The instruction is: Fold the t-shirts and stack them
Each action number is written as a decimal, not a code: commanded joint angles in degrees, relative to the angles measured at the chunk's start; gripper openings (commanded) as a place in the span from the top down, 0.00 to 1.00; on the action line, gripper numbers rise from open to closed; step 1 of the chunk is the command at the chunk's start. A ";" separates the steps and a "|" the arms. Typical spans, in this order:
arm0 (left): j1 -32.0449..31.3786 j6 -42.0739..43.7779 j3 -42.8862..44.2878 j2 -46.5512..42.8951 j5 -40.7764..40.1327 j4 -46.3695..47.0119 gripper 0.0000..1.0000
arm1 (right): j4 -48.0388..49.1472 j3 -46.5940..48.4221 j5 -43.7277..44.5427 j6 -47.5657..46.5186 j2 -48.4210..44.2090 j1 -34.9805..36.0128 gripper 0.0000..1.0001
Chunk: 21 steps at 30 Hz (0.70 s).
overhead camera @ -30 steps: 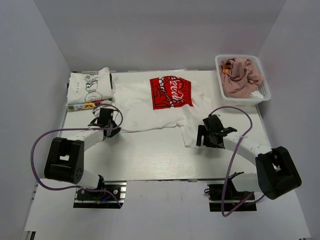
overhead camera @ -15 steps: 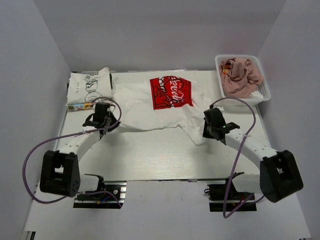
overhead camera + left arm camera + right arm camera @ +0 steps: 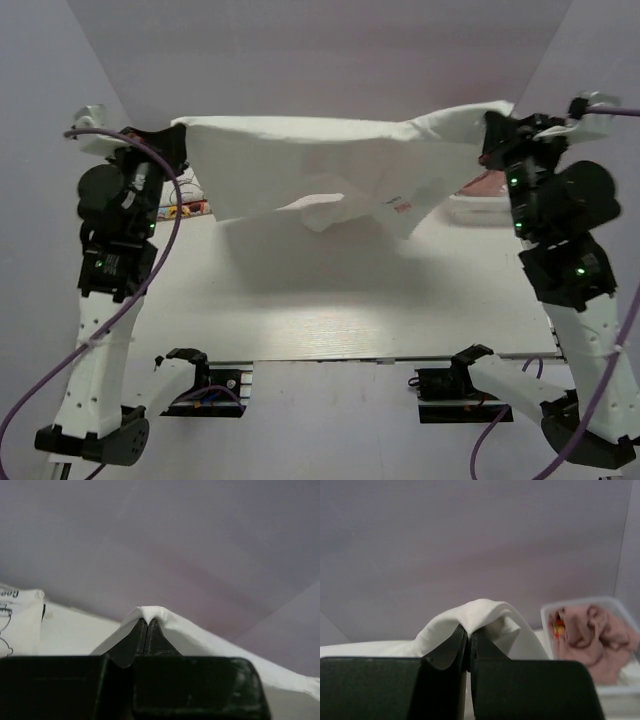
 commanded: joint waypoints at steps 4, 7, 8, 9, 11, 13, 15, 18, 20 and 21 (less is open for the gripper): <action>0.00 4.47 14.41 -3.98 -1.48 -6.61 1.00 | 0.85 19.29 -3.38 -14.09 0.41 0.04 1.00; 0.00 5.87 20.05 -5.56 0.79 -8.81 1.00 | 0.49 27.12 -5.93 -17.01 0.67 0.04 1.00; 0.00 5.88 21.46 -6.35 1.93 -9.34 1.00 | 0.31 29.66 -6.55 -18.33 0.67 0.04 1.00; 0.00 6.40 22.95 -6.36 1.94 -10.56 1.00 | 0.23 30.73 -9.42 -18.77 0.15 -0.05 1.00; 0.00 7.01 27.26 -7.76 3.26 -11.71 1.00 | 0.49 34.95 -9.80 -19.13 -0.12 -0.05 1.00; 0.00 7.02 31.30 -8.29 3.78 -13.38 1.00 | 1.54 36.62 -10.24 -20.44 -1.08 -0.14 1.00; 0.00 7.63 32.98 -8.99 4.32 -14.00 1.00 | 3.91 36.46 -10.33 -20.79 -2.40 -0.05 1.00; 0.53 7.63 33.60 -9.70 4.32 -14.00 1.00 | 5.32 34.79 -10.68 -21.06 -4.25 -0.05 1.00; 0.53 7.63 33.60 -9.70 4.32 -14.00 1.00 | 5.85 33.82 -10.42 -21.33 -4.16 -0.23 1.00; 0.53 7.63 32.73 -9.09 4.32 -14.00 1.00 | 6.11 32.77 -10.33 -22.20 -3.64 0.03 1.00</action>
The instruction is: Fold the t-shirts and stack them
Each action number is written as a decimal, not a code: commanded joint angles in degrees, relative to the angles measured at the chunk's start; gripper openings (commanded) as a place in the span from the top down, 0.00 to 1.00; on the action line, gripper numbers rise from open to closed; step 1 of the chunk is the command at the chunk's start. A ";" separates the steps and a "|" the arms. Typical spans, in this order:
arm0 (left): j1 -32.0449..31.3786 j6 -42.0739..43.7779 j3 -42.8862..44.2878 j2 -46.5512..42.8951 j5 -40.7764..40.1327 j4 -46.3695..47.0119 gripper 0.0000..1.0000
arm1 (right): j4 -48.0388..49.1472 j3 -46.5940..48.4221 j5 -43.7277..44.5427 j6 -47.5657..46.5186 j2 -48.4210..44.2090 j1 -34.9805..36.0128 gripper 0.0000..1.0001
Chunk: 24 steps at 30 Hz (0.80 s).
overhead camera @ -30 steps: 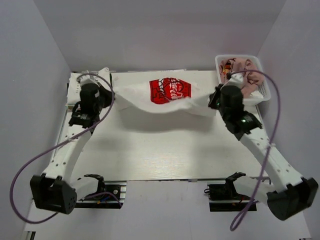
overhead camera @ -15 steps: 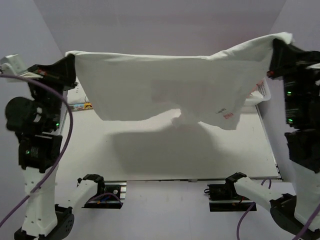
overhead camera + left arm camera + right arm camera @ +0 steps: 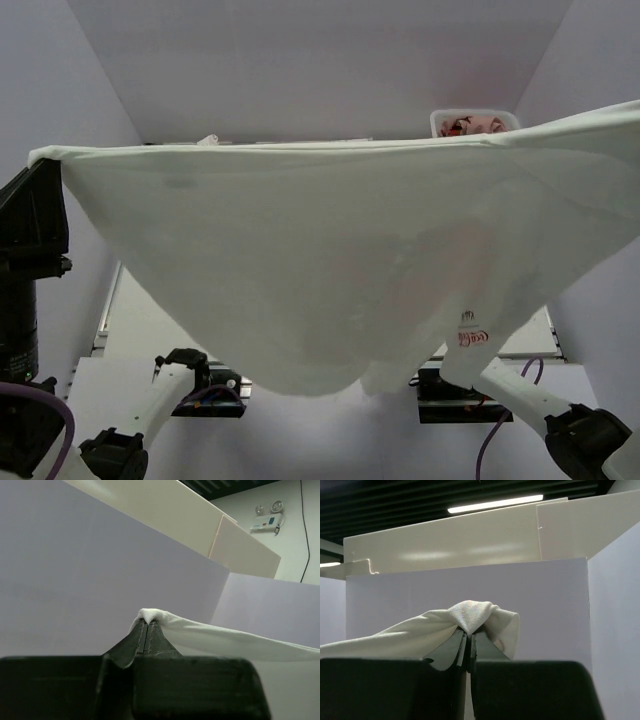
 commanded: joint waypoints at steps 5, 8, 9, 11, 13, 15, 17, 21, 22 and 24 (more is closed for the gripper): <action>0.57 1.69 -6.62 5.79 -2.89 0.67 1.00 | 10.15 -10.16 9.21 -7.27 4.95 0.12 1.00; 0.57 2.21 -18.26 8.69 -4.91 5.39 1.00 | 15.25 -18.42 11.75 -12.71 7.94 -0.14 1.00; 0.57 2.22 -21.28 9.48 -6.13 7.08 1.00 | 18.30 -22.19 12.72 -13.68 10.21 -0.23 1.00; 0.04 2.74 -29.34 12.56 -9.30 12.16 1.00 | 22.26 -28.36 14.31 -17.46 12.58 -0.31 1.00; -0.48 2.22 -33.77 16.58 -11.07 14.29 1.00 | 24.65 -34.78 15.19 -18.69 16.97 -0.93 1.00; -0.48 2.74 -41.41 19.15 -12.46 20.24 1.00 | 24.92 -39.77 12.65 -18.53 21.01 -1.28 1.00; -0.48 3.27 -48.71 24.48 -12.47 25.26 1.00 | 25.80 -41.99 9.85 -16.51 25.77 -2.25 1.00; -0.48 4.77 -53.04 40.70 -16.94 34.25 0.95 | 26.16 -44.03 7.20 -8.79 42.60 -4.88 1.00; 0.04 4.77 -49.64 45.22 -17.48 33.21 0.95 | 24.85 -42.29 5.37 -8.16 48.40 -5.15 1.00; 0.04 4.24 -43.23 54.45 -20.09 27.87 0.97 | 22.13 -37.71 2.82 -4.21 57.27 -6.11 1.00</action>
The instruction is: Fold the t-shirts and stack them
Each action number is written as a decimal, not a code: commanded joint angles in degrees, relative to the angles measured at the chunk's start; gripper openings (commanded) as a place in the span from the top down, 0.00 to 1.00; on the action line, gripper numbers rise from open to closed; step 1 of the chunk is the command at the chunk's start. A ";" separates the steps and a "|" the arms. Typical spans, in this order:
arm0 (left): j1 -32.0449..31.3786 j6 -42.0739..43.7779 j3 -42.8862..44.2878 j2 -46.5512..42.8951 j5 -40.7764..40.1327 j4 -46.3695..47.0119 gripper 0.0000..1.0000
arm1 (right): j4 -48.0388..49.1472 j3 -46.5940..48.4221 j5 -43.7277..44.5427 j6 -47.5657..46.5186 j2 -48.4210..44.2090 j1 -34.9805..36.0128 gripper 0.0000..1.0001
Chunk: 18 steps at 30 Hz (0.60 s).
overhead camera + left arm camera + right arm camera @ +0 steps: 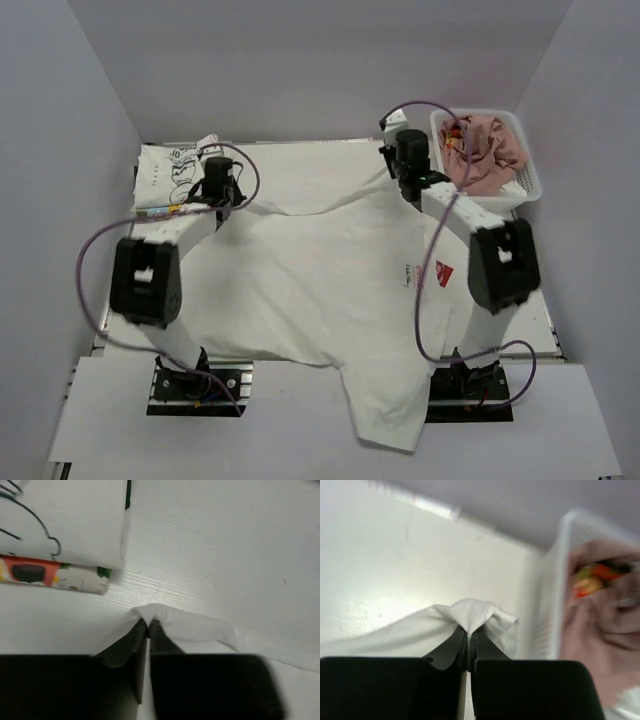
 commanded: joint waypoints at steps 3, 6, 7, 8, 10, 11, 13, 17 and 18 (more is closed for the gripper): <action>0.68 -1.51 20.48 20.23 -2.84 -10.33 0.24 | -7.53 17.35 -3.87 9.66 20.75 -2.16 0.98; 0.68 -1.00 23.05 21.65 -1.24 -9.92 0.00 | -13.44 25.02 -3.25 11.44 24.82 -1.99 0.10; 0.07 -0.99 21.49 20.52 -0.54 -7.47 0.00 | -13.44 23.64 -3.69 11.78 24.55 -2.07 0.10; 0.07 -0.47 20.51 19.38 0.86 -6.23 0.00 | -12.48 22.58 -3.60 12.05 21.94 -1.81 0.10; 0.07 -0.47 17.80 15.27 2.53 -4.04 0.00 | -12.03 18.97 -3.43 14.67 17.90 -1.98 0.10; -0.46 -0.47 16.82 13.85 3.94 -4.02 0.00 | -12.21 16.18 -3.43 15.99 16.48 -1.81 0.10; -0.46 -0.47 13.58 9.64 5.44 -3.14 0.00 | -15.61 12.12 -3.43 23.34 11.66 -2.25 0.10; -0.46 0.32 7.07 4.88 12.27 -1.30 0.00 | -22.13 0.63 -3.25 32.34 5.93 -1.90 0.10; -0.98 0.32 4.71 4.87 13.87 -1.99 0.00 | -23.19 -3.32 -4.38 35.31 3.48 -2.42 0.10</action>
